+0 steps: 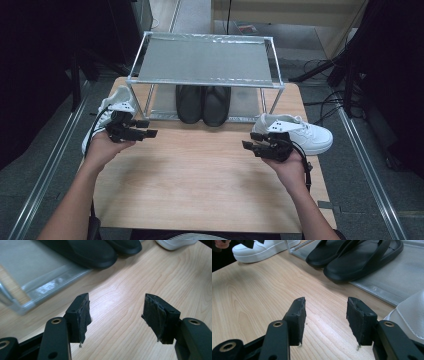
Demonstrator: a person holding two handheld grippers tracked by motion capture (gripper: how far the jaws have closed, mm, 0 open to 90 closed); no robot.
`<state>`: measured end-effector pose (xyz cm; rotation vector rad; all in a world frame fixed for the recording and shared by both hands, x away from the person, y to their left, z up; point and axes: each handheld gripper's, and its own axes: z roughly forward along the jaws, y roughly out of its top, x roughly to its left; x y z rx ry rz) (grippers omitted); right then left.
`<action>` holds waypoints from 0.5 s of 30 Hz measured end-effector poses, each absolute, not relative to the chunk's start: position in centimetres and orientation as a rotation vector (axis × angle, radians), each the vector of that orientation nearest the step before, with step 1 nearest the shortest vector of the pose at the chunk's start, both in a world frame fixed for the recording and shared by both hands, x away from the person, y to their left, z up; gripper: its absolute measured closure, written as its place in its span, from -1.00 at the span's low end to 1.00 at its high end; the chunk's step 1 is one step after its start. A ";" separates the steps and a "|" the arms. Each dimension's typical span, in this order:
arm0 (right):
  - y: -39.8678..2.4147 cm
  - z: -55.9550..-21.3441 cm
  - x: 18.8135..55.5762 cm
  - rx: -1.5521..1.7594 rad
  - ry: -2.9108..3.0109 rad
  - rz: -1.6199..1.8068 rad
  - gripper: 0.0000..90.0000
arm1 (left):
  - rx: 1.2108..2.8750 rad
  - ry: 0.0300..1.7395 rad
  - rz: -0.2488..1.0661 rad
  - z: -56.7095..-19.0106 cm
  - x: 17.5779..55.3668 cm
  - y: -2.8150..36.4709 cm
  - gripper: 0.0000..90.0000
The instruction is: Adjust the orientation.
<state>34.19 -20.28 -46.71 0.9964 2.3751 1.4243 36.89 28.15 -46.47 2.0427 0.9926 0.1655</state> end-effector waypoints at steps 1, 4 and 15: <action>-20.3 -46.7 34.2 0.996 2.374 1.425 0.14 | 2.038 0.999 0.162 -46.6 37.0 28.4 -0.14; -20.2 -46.8 34.3 1.003 2.375 1.425 0.14 | 2.030 1.026 0.157 -47.0 37.2 29.1 -0.13; -20.2 -47.0 34.0 0.998 2.399 1.392 0.14 | 2.013 1.095 0.200 -47.0 38.6 32.1 -0.09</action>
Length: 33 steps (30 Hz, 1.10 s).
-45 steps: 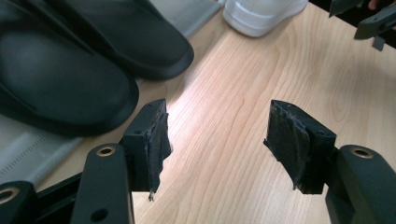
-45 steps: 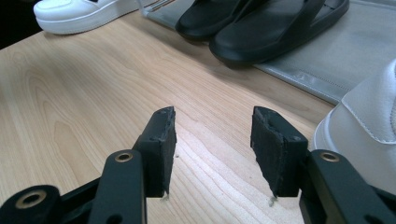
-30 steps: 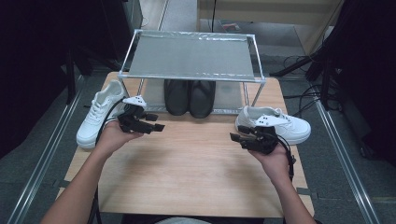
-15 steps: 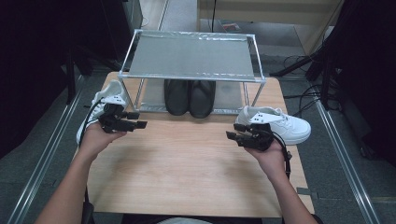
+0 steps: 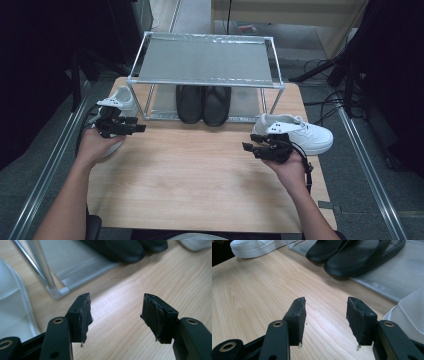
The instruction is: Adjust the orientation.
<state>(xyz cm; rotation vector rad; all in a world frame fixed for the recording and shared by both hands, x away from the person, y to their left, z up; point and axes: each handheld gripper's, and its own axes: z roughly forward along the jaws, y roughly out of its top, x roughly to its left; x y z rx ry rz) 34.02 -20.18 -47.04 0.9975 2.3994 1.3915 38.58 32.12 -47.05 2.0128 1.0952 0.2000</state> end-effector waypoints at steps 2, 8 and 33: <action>-20.1 -47.1 33.9 0.988 2.406 1.379 0.14 | 2.006 1.113 0.211 -46.9 38.9 32.9 -0.08; -20.5 -47.1 33.6 0.987 2.388 1.373 0.14 | 1.992 1.151 0.241 -46.2 39.9 34.9 -0.06; -22.5 -47.3 32.4 1.057 2.335 1.340 0.14 | 1.950 1.272 0.292 -45.0 43.2 39.9 0.04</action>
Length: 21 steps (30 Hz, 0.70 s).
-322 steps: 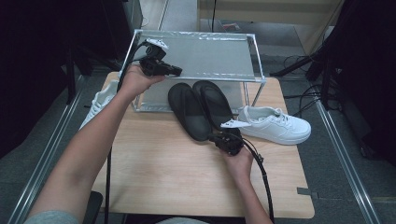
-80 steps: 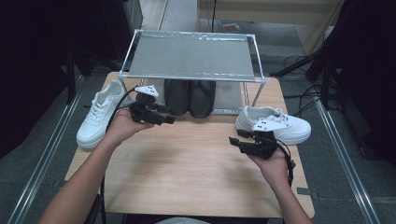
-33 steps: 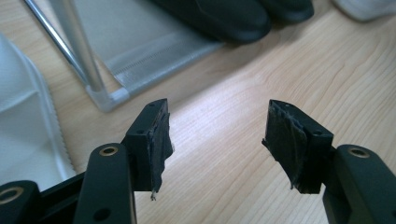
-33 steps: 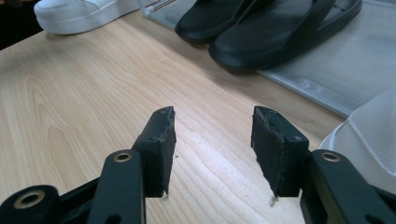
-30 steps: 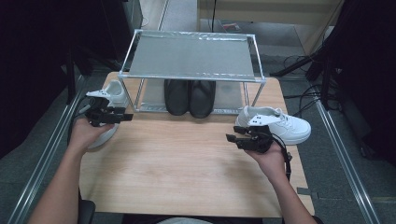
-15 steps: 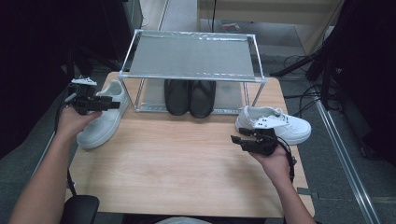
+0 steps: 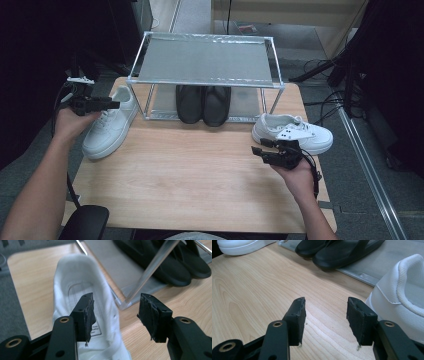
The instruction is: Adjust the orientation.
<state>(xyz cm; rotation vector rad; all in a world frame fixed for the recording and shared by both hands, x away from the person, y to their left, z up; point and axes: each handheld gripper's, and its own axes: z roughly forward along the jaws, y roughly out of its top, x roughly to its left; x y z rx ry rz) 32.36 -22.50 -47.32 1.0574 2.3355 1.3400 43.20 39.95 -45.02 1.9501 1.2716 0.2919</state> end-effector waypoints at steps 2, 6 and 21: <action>-22.5 -47.3 32.4 1.055 2.336 1.343 0.13 | 1.972 1.278 0.277 -45.7 43.3 39.9 0.06; -22.3 -47.4 32.4 1.061 2.343 1.340 0.13 | 1.981 1.268 0.255 -46.6 43.6 39.7 0.12; -22.1 -47.4 32.4 1.037 2.350 1.329 0.13 | 2.035 1.263 0.290 -48.1 43.6 38.7 0.50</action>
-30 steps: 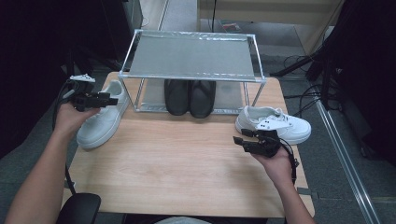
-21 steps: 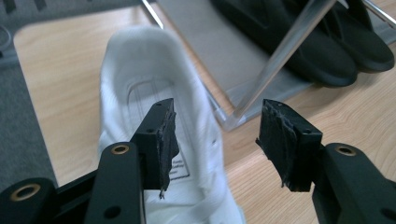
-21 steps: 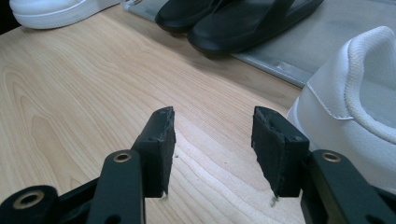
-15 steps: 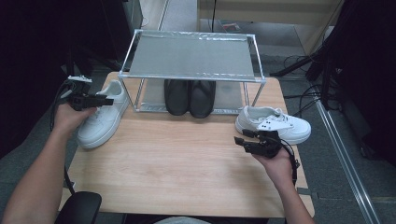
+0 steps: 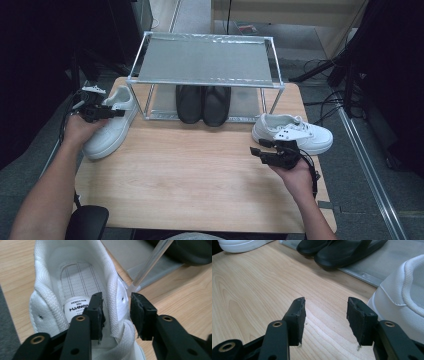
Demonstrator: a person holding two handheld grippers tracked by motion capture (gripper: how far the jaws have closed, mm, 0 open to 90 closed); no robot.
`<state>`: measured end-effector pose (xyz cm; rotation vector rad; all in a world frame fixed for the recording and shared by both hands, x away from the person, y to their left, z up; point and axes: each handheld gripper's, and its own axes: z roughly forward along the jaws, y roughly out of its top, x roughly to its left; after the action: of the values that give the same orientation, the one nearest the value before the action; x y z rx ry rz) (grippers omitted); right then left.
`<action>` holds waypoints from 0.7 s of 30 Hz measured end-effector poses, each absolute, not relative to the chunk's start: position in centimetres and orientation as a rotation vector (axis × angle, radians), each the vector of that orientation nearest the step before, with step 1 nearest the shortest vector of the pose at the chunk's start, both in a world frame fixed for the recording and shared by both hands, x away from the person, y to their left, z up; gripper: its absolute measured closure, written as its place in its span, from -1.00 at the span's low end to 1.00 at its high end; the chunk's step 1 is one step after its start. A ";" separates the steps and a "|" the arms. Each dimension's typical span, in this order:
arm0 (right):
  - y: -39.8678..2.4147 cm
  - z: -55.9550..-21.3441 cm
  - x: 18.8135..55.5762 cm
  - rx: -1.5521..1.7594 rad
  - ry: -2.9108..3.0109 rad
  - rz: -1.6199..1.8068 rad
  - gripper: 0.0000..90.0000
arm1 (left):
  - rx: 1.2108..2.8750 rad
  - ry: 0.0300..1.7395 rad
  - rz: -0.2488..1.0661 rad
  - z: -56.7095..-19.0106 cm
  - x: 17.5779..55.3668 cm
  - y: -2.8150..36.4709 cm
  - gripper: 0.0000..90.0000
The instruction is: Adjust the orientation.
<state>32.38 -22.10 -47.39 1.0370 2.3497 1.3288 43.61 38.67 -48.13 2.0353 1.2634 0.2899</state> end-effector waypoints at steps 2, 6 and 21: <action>-22.1 -47.4 32.4 1.037 2.348 1.328 0.13 | 2.020 1.267 0.255 -48.2 43.6 38.9 0.66; -22.1 -47.4 32.4 1.041 2.348 1.325 0.13 | 2.020 1.275 0.238 -48.0 43.7 38.8 0.74; -21.9 -47.3 32.5 1.031 2.350 1.323 0.12 | 1.920 1.337 0.208 -44.5 41.4 40.4 0.83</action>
<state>32.55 -21.94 -47.33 1.0312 2.3497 1.3234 41.36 40.40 -44.54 1.9196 1.3371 0.2082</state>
